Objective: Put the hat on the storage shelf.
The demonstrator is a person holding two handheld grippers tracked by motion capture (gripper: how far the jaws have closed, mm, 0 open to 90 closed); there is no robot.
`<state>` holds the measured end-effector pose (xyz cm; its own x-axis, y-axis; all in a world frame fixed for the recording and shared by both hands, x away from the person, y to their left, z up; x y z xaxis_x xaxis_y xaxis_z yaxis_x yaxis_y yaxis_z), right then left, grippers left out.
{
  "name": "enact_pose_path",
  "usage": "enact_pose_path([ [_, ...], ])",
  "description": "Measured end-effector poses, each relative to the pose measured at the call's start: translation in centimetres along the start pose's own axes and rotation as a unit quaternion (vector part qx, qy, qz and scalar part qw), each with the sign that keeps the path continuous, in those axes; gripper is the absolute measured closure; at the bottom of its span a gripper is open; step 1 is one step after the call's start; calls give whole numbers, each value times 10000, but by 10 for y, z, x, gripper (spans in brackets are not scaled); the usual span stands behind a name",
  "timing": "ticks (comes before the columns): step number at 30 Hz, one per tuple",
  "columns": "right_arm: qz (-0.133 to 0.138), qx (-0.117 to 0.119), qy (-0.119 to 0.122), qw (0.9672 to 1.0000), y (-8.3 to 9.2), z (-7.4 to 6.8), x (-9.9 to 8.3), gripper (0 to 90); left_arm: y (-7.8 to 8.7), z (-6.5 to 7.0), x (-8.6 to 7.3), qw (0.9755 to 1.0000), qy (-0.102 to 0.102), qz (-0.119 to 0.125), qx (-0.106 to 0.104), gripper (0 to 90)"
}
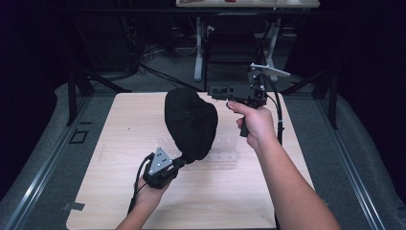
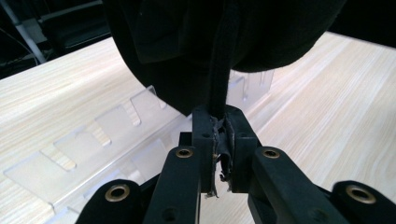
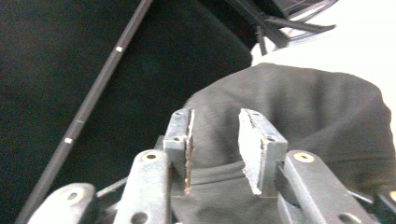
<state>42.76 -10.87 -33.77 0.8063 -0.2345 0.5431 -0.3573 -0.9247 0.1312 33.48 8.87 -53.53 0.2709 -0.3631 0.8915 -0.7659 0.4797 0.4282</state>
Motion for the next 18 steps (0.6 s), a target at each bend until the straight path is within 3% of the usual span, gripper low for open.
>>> enact_pose_path([
  [5, -143, -342, 380, 9986, 10, -1, -4, 547, -1, -2, -7, 9999, -4, -109, 25, 848],
  [8, -156, -424, 456, 9979, 13, -1, -4, 525, -5, -2, -19, 9995, 12, -294, 60, 847],
  [10, -167, -564, 602, 9965, 17, -1, -3, 504, -7, -2, -26, 9994, 35, -330, 98, 847],
  [15, -283, -954, 933, 9907, 26, -1, -6, 479, -8, -8, -34, 9986, 348, -387, 128, 836],
  [18, -254, -1095, 1060, 9880, 31, -2, -6, 468, -8, -8, -34, 9985, 365, -387, 124, 834],
])
Point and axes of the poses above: each handheld gripper's, and its own axes: y roughly backward along the jaws, x roughly out of its top, z roughly to its right, the point moved 6 cm from there along -y, roughly forward along the jaws, and after that the axes turned 11 degrees about x, right-handed, at the moved point
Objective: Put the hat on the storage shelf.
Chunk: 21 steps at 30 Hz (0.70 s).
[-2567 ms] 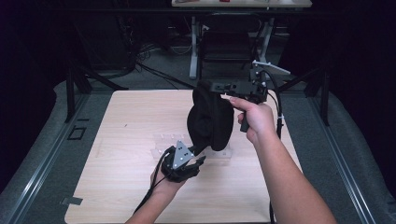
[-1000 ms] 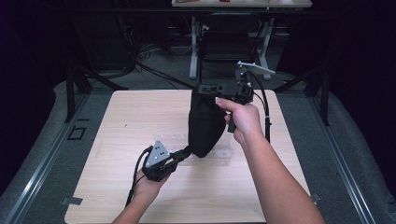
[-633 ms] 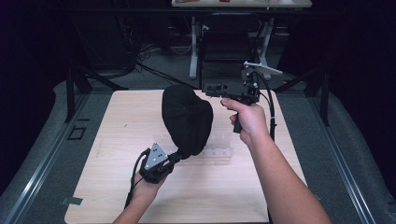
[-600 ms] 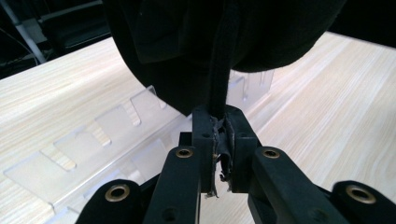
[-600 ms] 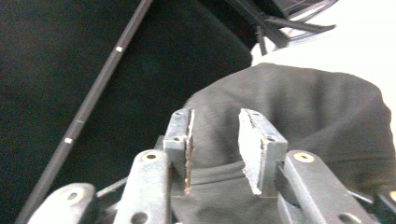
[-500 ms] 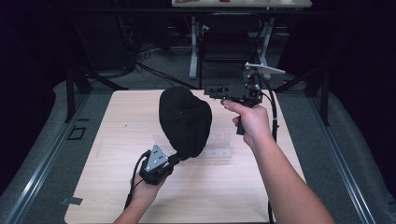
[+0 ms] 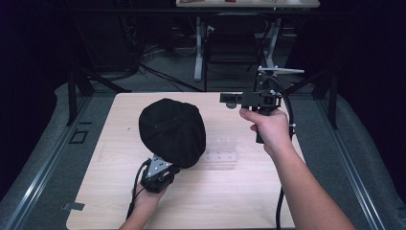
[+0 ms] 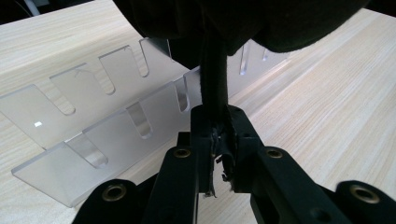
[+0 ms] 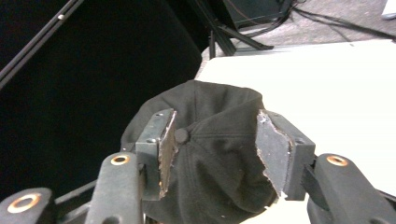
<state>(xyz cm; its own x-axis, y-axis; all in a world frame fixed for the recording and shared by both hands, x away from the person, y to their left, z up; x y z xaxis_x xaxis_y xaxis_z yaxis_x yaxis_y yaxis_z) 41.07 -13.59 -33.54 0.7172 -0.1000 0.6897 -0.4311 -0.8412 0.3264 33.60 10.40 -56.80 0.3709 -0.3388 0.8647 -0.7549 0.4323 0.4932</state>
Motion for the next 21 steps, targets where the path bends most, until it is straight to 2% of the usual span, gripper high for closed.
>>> enact_pose_path([
  [3, 42, -70, 31, 10000, 4, 1, 0, 467, 0, 0, -1, 10000, 54, -26, 11, 831],
  [5, 11, -199, 133, 9997, 8, 2, -1, 462, 0, 0, -2, 10000, 76, 2, 40, 827],
  [10, 49, -266, 191, 9995, 13, 4, -1, 449, 2, -1, -2, 9999, 108, -35, 19, 809],
  [11, 70, -288, 204, 9994, 15, 5, -1, 446, 3, -2, -1, 9999, 158, -40, 6, 784],
  [12, 86, -317, 225, 9992, 18, 6, -1, 440, 5, -4, 0, 9998, 212, -59, -19, 708],
  [13, 93, -323, 214, 9992, 20, 7, -1, 438, 5, -4, 0, 9998, 212, -59, -19, 677],
  [14, 80, -342, 209, 9992, 21, 8, -2, 438, 9, -6, 1, 9994, 315, -85, -92, 657],
  [16, 87, -378, 193, 9991, 25, 10, -4, 437, 12, -7, 1, 9991, 327, -191, -170, 606],
  [19, 89, -440, 185, 9988, 32, 15, -7, 433, 15, -9, -1, 9988, 390, -250, -178, 503],
  [21, 100, -508, 214, 9984, 37, 17, -9, 429, 21, -18, -3, 9984, 503, -252, -30, 441],
])
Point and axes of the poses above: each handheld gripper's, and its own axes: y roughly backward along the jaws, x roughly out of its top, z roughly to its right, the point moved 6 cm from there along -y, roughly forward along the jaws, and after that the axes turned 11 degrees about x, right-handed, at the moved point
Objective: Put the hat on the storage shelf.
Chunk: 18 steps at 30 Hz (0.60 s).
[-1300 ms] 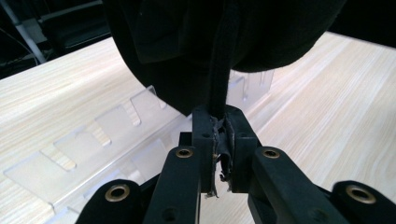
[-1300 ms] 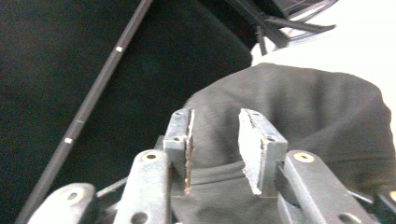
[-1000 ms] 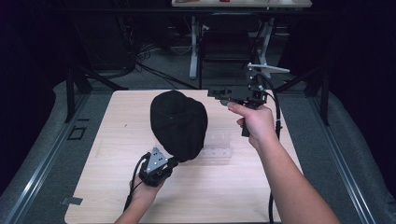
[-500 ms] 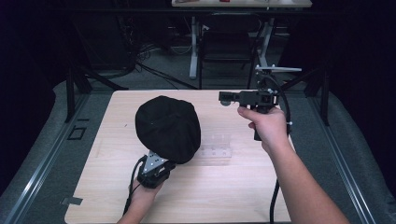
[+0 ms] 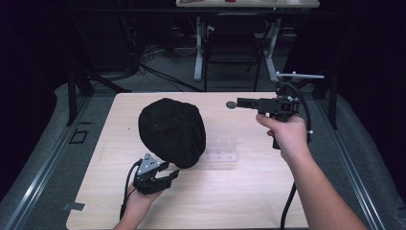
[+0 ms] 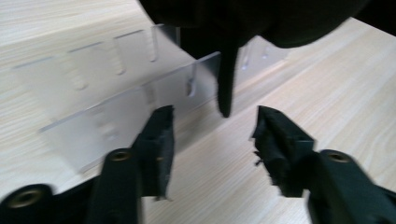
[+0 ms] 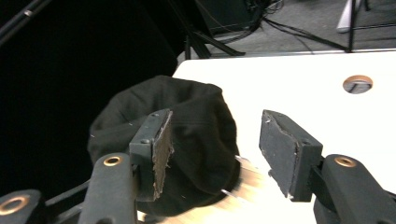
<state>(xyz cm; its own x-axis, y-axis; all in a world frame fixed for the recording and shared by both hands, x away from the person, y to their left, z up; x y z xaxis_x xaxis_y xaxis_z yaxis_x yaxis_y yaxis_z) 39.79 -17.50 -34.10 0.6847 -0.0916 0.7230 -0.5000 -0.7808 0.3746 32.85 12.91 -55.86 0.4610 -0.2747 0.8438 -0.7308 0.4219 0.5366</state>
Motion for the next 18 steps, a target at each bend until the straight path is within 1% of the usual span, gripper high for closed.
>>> enact_pose_path([
  [1, -27, -64, 35, 10000, 3, 2, -2, 425, 2, -3, 0, 10000, 21, 8, 51, 416],
  [2, -27, -64, 35, 10000, 3, 2, -2, 425, 2, -3, 0, 10000, 21, 8, 51, 394],
  [3, -37, -124, 81, 9999, 5, 3, -4, 420, 4, -7, -1, 9999, 57, 12, 96, 394],
  [4, -37, -162, 119, 9998, 7, 5, -6, 415, 6, -10, -2, 9999, 74, 13, 134, 373],
  [6, -2, -171, 157, 9997, 12, 7, -11, 402, 9, -16, -3, 9997, 157, -8, 187, 332],
  [7, -3, -213, 194, 9996, 16, 11, -16, 385, 13, -23, -6, 9995, 174, -45, 264, 304],
  [8, -3, -213, 194, 9996, 16, 11, -16, 385, 13, -23, -6, 9995, 174, -45, 264, 297],
  [9, -5, -286, 229, 9993, 18, 13, -20, 374, 15, -26, -7, 9993, 162, -52, 321, 297],
  [10, 1, -379, 275, 9989, 21, 16, -24, 340, 16, -29, -9, 9992, 125, -70, 369, 282],
  [11, -1, -443, 335, 9985, 23, 19, -26, 320, 17, -32, -10, 9989, 75, -101, 452, 265],
  [12, 5, -533, 430, 9977, 25, 22, -30, 316, 18, -35, -13, 9986, 69, -146, 512, 248],
  [13, -17, -604, 487, 9970, 26, 24, -33, 308, 18, -39, -15, 9983, 43, -181, 544, 237],
  [14, -94, -725, 546, 9958, 30, 30, -43, 281, 18, -43, -18, 9982, 7, -180, 579, 190],
  [15, -86, -769, 566, 9954, 31, 33, -46, 251, 18, -46, -22, 9982, 39, -247, 538, 176],
  [16, -86, -769, 566, 9954, 31, 33, -46, 251, 18, -46, -22, 9982, 39, -247, 538, 175],
  [17, -87, -844, 667, 9942, 32, 35, -49, 215, 18, -49, -24, 9983, 89, -254, 525, 175],
  [18, -83, -919, 858, 9920, 33, 39, -54, 195, 18, -50, -25, 9979, 87, -264, 577, 168],
])
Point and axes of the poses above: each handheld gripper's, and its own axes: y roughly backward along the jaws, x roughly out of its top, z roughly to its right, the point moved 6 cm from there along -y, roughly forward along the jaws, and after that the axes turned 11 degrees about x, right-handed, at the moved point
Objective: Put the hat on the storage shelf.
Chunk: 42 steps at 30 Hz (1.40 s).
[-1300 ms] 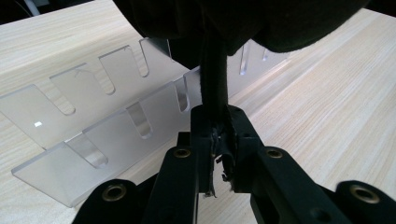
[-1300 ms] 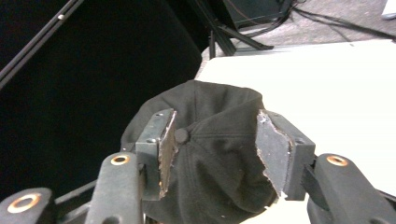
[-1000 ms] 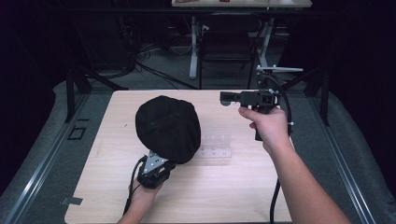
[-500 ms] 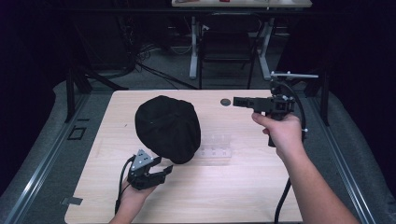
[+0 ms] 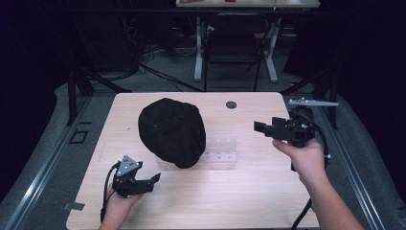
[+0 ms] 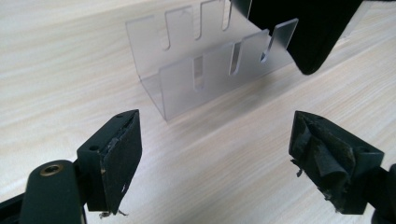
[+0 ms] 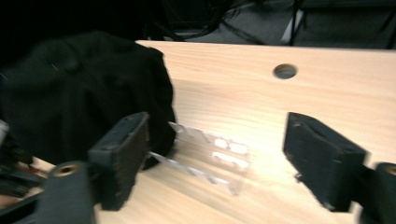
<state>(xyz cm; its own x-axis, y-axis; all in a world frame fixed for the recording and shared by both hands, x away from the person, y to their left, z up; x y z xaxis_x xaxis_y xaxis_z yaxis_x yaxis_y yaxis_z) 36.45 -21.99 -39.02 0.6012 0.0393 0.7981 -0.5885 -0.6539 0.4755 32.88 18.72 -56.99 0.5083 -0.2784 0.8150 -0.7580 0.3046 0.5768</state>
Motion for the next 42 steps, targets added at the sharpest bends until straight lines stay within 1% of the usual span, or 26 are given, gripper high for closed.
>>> enact_pose_path([
  [1, -42, -68, 126, 9999, 0, 2, -8, 170, 0, -4, -2, 9999, -10, -14, 134, 171],
  [2, -42, -68, 126, 9999, 0, 2, -8, 170, 0, -4, -2, 9999, -10, -14, 134, 167],
  [5, -87, -122, 306, 9994, 0, 5, -19, 149, 0, -11, 0, 9993, 225, 80, 296, 159],
  [6, -140, -341, 395, 9985, -1, 6, -21, 154, -1, -13, 0, 9988, 295, 112, 376, 159],
  [7, -174, -705, 495, 9961, 0, 9, -25, 174, -1, -16, 1, 9981, 473, 95, 379, 158],
  [9, -90, -653, 504, 9966, 0, 8, -26, 164, 0, -17, 1, 9980, 518, 129, 326, 159],
  [10, -4, -509, 461, 9976, 1, 8, -30, 145, 0, -17, 1, 9981, 507, 137, 317, 160],
  [11, -6, -479, 436, 9979, 1, 8, -32, 154, 1, -18, -1, 9984, 421, 112, 348, 160],
  [12, -23, -582, 439, 9973, 0, 10, -36, 158, 1, -19, -2, 9983, 408, 108, 390, 160],
  [14, -12, -607, 441, 9972, -1, 13, -43, 155, 2, -19, -4, 9989, 269, 88, 367, 160],
  [15, -77, -581, 474, 9972, -1, 16, -50, 162, 3, -19, -6, 9989, 97, 87, 448, 170],
  [16, -77, -581, 474, 9972, -1, 16, -50, 162, 3, -19, -6, 9989, 97, 87, 448, 200],
  [17, -73, -591, 484, 9971, -1, 17, -53, 184, 4, -19, -7, 9986, 2, 90, 518, 200],
  [18, -68, -684, 452, 9966, -1, 20, -57, 193, 4, -19, -7, 9985, -48, 98, 538, 248],
  [19, -13, -787, 565, 9953, -2, 23, -61, 173, 5, -20, -7, 9984, -40, 79, 559, 266],
  [23, -105, -869, 563, 9946, -2, 26, -70, 160, 7, -20, -10, 9983, -102, 12, 568, 319],
  [24, -96, -967, 631, 9933, -2, 28, -74, 169, 8, -19, -10, 9985, -121, -26, 541, 346],
  [25, -68, -1003, 665, 9927, -2, 29, -76, 196, 8, -18, -10, 9990, -126, -57, 423, 373],
  [26, -52, -993, 696, 9926, -2, 29, -79, 212, 8, -17, -10, 9992, -128, -77, 379, 384],
  [27, -116, -1068, 779, 9912, -2, 32, -87, 235, 8, -16, -11, 9984, -260, -98, 484, 383],
  [29, -63, -1109, 818, 9904, -1, 34, -91, 259, 7, -16, -12, 9983, -287, -94, 500, 389],
  [34, 76, -1352, 1029, 9854, 2, 39, -105, 341, 4, -15, -16, 9982, -318, -151, 478, 416],
  [38, 2, -1453, 1010, 9842, 1, 43, -123, 388, 2, -16, -21, 9979, -331, -241, 504, 418],
  [39, -51, -1426, 950, 9852, -1, 46, -134, 399, 1, -16, -21, 9979, -304, -255, 511, 419],
  [40, -51, -1426, 950, 9852, -1, 46, -134, 399, 1, -16, -22, 9979, -281, -248, 532, 419],
  [42, -200, -1406, 813, 9865, -6, 50, -147, 437, 0, -17, -23, 9977, -271, -269, 568, 418],
])
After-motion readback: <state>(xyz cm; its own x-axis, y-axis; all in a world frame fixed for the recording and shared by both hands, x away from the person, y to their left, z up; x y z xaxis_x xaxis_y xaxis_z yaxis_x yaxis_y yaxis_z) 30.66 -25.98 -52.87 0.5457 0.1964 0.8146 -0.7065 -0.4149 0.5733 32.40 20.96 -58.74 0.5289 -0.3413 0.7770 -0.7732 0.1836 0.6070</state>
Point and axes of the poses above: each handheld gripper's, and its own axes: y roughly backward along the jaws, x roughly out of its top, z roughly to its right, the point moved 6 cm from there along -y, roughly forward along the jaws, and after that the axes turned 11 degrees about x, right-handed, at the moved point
